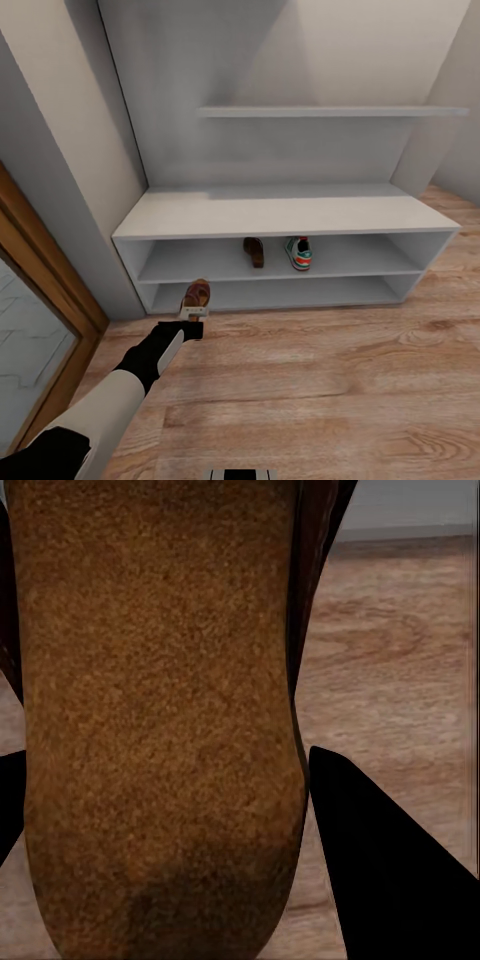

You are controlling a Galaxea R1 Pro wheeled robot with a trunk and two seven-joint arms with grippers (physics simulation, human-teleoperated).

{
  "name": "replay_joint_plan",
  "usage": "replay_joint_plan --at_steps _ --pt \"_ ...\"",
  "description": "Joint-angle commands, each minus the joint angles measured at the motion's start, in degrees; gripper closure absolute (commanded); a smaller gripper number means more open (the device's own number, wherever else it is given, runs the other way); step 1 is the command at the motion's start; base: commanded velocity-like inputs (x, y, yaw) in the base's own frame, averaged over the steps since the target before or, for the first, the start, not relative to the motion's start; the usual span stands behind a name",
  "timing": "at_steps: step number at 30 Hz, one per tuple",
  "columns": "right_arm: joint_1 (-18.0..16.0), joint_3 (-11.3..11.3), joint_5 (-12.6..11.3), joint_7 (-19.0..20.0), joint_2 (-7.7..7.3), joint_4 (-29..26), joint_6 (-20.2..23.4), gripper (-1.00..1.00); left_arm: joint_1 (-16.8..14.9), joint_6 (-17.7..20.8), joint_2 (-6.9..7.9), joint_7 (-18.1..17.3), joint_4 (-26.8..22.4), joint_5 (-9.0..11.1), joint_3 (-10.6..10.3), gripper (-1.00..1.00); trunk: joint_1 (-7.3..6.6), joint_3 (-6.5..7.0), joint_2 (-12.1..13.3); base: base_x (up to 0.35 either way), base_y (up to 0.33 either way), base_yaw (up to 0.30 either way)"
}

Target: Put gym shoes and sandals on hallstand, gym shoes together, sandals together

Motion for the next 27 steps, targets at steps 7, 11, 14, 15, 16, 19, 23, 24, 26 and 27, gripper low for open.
replay_joint_plan --at_steps 7,11,14,15,16,19,23,24,26,27 --pt "-0.06 -0.2 -0.29 0.45 0.02 0.09 0.29 1.0 -0.03 0.27 0.03 0.47 -0.11 0.48 -0.24 1.0 0.02 -0.05 -0.02 0.307 -0.189 0.0" --pt "-0.06 -0.2 -0.29 0.45 0.02 0.09 0.29 1.0 -0.03 0.27 0.03 0.47 -0.11 0.48 -0.23 1.0 0.02 -0.05 -0.02 0.307 -0.19 0.0" --pt "-0.06 -0.2 -0.29 0.45 0.02 0.12 0.29 1.0 -0.03 0.27 0.05 0.47 -0.11 0.48 -0.23 1.0 0.02 -0.05 -0.02 0.307 -0.19 0.0" --pt "-0.06 -0.2 -0.29 0.45 0.02 0.14 0.29 1.0 -0.03 0.27 0.1 0.47 -0.11 0.49 -0.23 1.0 0.02 -0.05 -0.02 0.307 -0.179 0.0" --pt "-0.06 -0.2 -0.29 0.45 0.05 0.15 0.29 1.0 -0.03 0.27 0.11 0.47 -0.11 0.5 -0.23 1.0 0.02 -0.05 -0.02 0.307 -0.175 0.0" --pt "-0.06 -0.2 -0.29 0.45 0.09 0.15 0.29 1.0 -0.03 0.27 0.12 0.47 -0.11 0.54 -0.23 1.0 0.02 -0.05 -0.02 0.307 -0.162 0.0" --pt "-0.06 -0.2 -0.24 0.45 0.06 0.17 0.29 1.0 -0.03 0.27 0.12 0.47 -0.11 0.57 -0.2 1.0 0.02 -0.05 -0.02 0.309 -0.143 0.0" --pt "-0.06 -0.2 -0.22 0.45 0.06 0.18 0.29 1.0 -0.03 0.27 0.16 0.47 -0.11 0.57 -0.18 1.0 0.02 -0.05 -0.02 0.311 -0.129 0.0" --pt "-0.06 -0.2 -0.2 0.45 0.08 0.21 0.29 1.0 -0.03 0.27 0.19 0.47 -0.11 0.57 -0.16 1.0 0.02 -0.05 -0.02 0.311 -0.112 0.0" --pt "-0.06 -0.2 -0.16 0.45 0.06 0.23 0.29 1.0 -0.03 0.27 0.2 0.47 -0.11 0.57 -0.15 1.0 0.02 -0.05 -0.02 0.238 -0.042 0.0"
